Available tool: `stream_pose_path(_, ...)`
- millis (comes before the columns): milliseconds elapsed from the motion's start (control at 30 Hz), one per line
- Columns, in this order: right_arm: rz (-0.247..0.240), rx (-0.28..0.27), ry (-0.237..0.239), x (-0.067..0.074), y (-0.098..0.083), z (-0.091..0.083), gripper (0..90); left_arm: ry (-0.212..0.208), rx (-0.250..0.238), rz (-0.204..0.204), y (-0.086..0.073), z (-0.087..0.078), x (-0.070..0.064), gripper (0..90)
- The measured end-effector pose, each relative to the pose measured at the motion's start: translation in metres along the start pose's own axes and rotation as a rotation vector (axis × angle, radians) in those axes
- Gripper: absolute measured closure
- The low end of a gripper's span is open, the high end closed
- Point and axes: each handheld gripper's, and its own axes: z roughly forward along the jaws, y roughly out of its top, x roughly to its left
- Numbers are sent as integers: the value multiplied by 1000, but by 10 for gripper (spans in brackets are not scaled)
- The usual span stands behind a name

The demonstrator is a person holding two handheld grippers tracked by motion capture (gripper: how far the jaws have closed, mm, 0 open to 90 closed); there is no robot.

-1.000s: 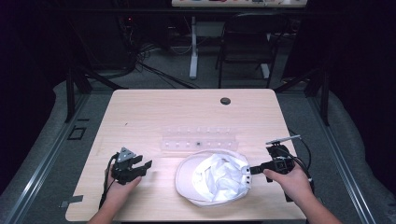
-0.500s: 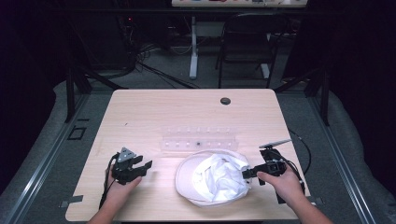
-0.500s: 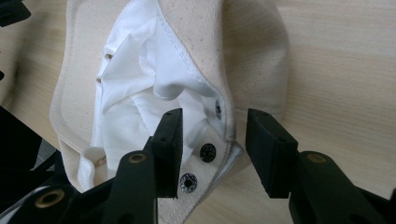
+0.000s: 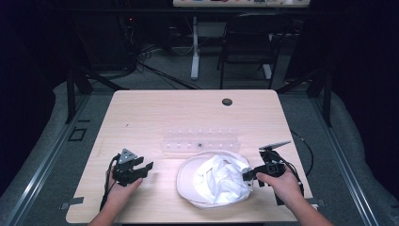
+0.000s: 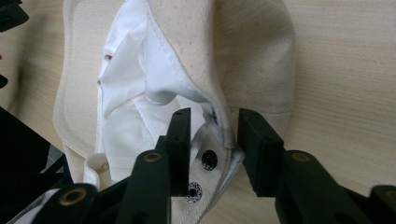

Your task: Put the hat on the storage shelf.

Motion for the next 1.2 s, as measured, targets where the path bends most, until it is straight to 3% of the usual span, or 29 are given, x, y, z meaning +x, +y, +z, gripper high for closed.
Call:
stream_pose_path(167, 25, -2, -15, 4, 1, -1, 733, 2, 0, -1, 0, 0, 0, 501)
stream_pose_path(233, 1, 13, -23, 4, 2, -3, 741, 2, 0, 0, 0, 0, 0, 501)
stream_pose_path(567, -15, 11, -93, 18, 9, -15, 830, 4, -1, -4, 0, 0, 0, 502)
stream_pose_path(833, -28, 12, -172, 25, 17, -30, 837, 3, 1, -7, 0, 0, 1, 503)
stream_pose_path(1067, -63, 66, -224, 35, 24, -38, 838, 2, 4, -5, 0, 0, 1, 502)
stream_pose_path(1200, -64, 71, -265, 41, 26, -39, 837, 5, 2, -18, -1, 1, 1, 503)
